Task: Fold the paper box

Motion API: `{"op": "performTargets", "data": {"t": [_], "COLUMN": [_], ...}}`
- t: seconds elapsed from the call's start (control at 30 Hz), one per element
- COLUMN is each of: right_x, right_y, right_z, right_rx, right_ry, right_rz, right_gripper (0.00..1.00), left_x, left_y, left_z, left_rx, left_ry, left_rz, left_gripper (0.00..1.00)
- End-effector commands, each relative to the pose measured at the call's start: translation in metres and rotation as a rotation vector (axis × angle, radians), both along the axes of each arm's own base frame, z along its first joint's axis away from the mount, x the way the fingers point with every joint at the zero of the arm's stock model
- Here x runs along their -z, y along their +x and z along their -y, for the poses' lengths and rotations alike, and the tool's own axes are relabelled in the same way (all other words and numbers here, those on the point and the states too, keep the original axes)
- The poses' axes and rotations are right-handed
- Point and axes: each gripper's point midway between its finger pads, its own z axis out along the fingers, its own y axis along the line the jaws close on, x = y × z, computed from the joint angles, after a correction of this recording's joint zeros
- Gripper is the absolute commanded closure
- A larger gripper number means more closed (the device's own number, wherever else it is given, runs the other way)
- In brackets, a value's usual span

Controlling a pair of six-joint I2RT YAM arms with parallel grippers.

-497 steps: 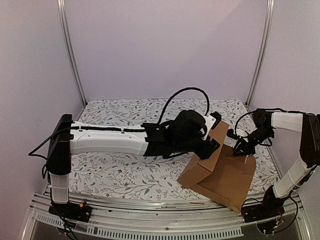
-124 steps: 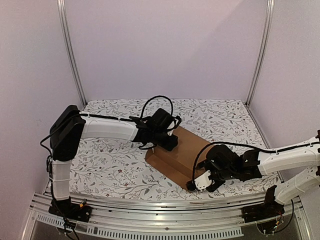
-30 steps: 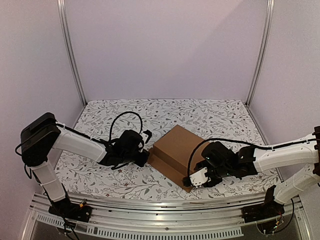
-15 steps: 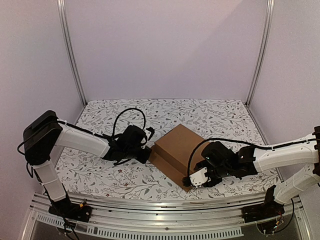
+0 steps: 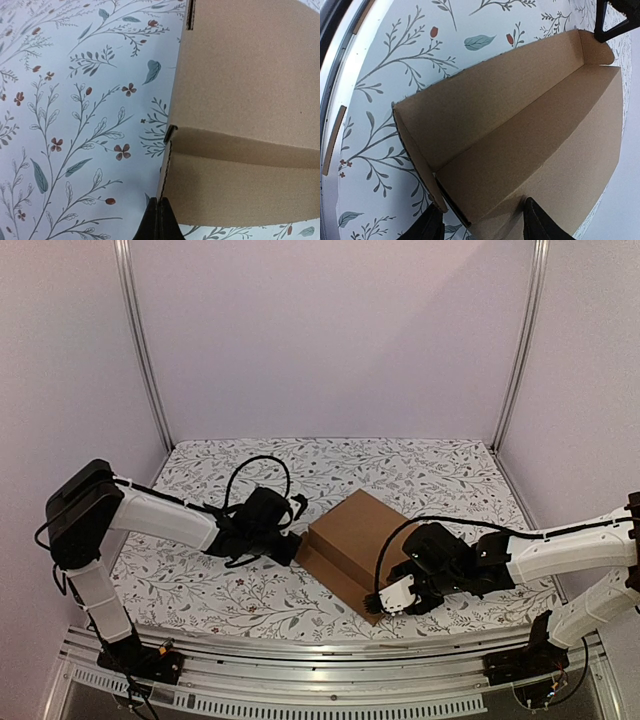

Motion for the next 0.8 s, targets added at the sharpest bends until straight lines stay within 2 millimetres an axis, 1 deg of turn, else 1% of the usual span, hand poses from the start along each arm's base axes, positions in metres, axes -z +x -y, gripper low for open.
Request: {"op": "performTargets", "data": {"t": [0.0, 0.2, 0.27, 0.57, 0.77], "right_x": [0.025, 0.026, 0.026, 0.02, 0.02], "right_y": [-0.023, -0.025, -0.025, -0.02, -0.019], "right_z": [0.014, 0.015, 0.014, 0.013, 0.015], "right_rx": [-0.039, -0.046, -0.047, -0.008, 0.008], "right_ry": [-0.089, -0.095, -0.096, -0.074, -0.07], "right_rz": [-0.113, -0.124, -0.123, -0.135, -0.166], "right_gripper": [0.48, 0.48, 0.48, 0.48, 0.48], "left_x": [0.003, 0.0, 0.003, 0.002, 0.002], "left_y": [0.008, 0.016, 0.014, 0.015, 0.017], "left_z": [0.005, 0.014, 0.013, 0.014, 0.018], "left_rx": [0.003, 0.038, 0.049, 0.095, 0.129], "left_ry": [-0.015, 0.001, 0.029, 0.077, 0.111], "left_rz": [-0.016, -0.016, -0.034, -0.036, -0.06], "left_gripper": [1.0, 1.0, 1.0, 1.0, 1.0]}}
